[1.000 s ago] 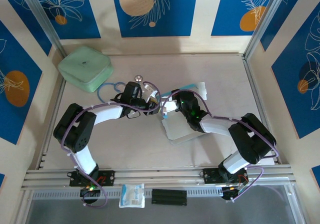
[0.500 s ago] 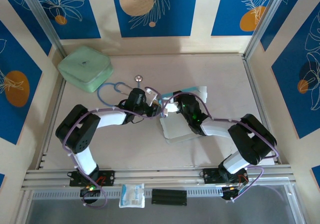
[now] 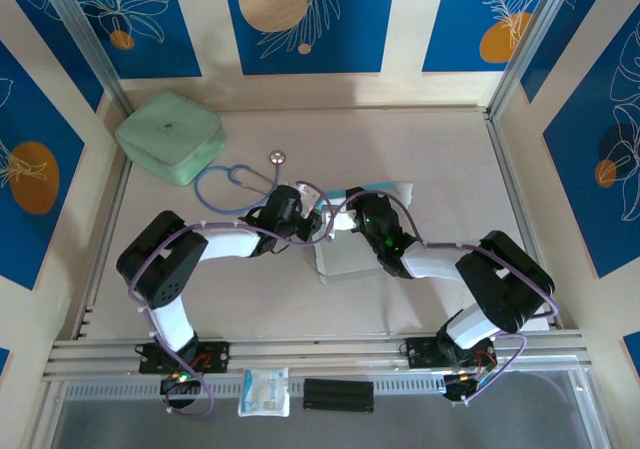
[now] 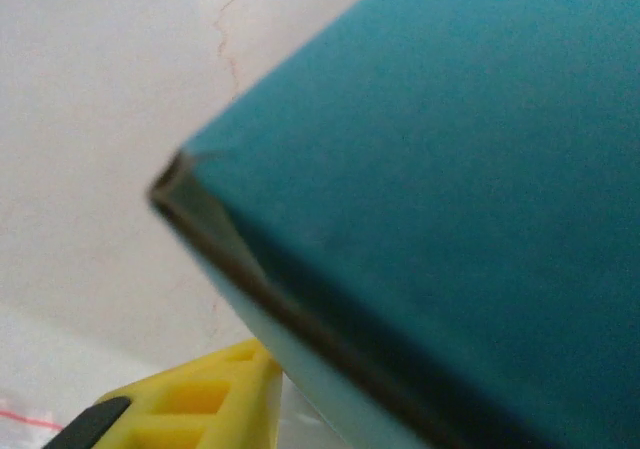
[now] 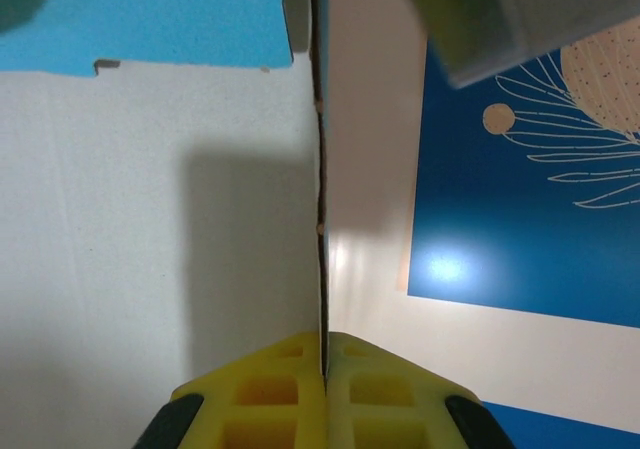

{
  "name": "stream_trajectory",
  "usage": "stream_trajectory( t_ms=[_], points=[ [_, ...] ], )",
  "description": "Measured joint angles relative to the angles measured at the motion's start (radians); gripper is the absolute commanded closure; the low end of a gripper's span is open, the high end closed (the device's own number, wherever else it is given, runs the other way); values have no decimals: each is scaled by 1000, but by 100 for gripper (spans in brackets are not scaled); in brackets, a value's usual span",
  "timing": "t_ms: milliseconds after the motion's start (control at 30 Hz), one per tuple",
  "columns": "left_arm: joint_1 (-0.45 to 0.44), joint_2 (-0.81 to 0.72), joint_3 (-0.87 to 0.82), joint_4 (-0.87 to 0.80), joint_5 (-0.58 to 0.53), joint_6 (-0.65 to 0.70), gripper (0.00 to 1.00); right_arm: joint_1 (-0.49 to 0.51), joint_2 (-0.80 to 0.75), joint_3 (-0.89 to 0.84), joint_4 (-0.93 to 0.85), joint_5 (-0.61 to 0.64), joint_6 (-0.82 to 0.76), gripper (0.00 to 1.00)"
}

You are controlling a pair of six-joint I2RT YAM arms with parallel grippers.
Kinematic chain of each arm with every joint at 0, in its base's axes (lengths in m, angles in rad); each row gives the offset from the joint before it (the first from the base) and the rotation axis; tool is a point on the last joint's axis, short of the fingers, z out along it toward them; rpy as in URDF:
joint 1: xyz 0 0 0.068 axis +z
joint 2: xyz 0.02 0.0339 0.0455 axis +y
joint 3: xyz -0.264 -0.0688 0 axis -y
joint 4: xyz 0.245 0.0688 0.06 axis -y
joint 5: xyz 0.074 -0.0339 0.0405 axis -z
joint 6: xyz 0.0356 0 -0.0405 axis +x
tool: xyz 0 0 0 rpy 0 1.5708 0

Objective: Fold the paper box

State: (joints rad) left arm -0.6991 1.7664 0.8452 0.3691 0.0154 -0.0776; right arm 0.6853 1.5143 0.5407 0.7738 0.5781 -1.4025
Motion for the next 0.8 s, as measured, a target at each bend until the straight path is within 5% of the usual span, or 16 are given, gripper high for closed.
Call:
stream_trajectory(
  t_ms=[400, 567, 800],
  points=[
    [-15, 7, -3, 18, -113, -21, 99, 23, -36, -33, -9, 2, 47, 85],
    [-15, 6, -8, 25, -125, -12, 100, 30, -89, -34, -108, -32, 92, 76],
    [-14, 6, -16, 40, -130, 9, 100, 54, -282, -29, -386, -85, 347, 45]
  ],
)
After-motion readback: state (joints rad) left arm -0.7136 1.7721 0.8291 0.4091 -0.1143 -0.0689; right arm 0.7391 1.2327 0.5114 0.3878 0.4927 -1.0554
